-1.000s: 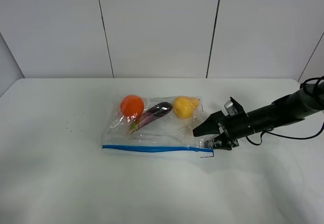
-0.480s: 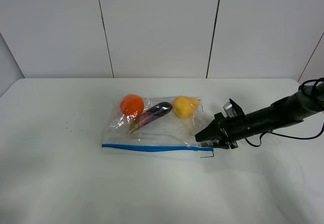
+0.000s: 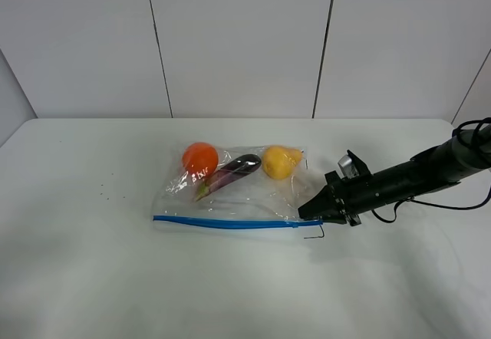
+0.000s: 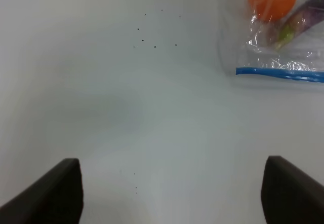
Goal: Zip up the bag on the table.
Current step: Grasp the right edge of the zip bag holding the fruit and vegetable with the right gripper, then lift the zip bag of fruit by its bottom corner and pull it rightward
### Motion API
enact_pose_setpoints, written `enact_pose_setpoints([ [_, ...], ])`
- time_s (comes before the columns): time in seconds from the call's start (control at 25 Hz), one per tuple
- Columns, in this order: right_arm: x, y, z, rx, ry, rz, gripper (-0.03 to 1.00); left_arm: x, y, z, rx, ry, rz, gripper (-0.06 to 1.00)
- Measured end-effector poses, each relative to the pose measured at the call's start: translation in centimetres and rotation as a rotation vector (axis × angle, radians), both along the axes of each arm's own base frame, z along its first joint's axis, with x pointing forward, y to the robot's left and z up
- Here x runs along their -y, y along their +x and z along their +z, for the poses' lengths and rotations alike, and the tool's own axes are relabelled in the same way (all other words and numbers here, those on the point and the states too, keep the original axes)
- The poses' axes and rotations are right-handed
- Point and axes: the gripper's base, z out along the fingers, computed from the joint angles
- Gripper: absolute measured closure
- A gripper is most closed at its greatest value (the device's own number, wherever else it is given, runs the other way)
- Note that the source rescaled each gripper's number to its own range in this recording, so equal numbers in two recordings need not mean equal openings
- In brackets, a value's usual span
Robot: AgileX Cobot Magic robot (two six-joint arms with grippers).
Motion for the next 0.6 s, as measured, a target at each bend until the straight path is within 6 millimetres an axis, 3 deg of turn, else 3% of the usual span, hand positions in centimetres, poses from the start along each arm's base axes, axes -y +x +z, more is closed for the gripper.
enact_pose_setpoints([
  [0.08, 0.0, -0.02, 0.01, -0.002, 0.001, 0.002, 0.93, 0.0, 0.0, 0.0, 0.0, 0.0, 0.0, -0.06],
  [0.12, 0.0, -0.02, 0.01, -0.002, 0.001, 0.002, 0.97, 0.0, 0.0, 0.0, 0.0, 0.0, 0.0, -0.06],
  [0.6, -0.16, -0.14, 0.24, -0.012, 0.038, 0.01, 0.97, 0.0, 0.0, 0.0, 0.0, 0.0, 0.0, -0.06],
])
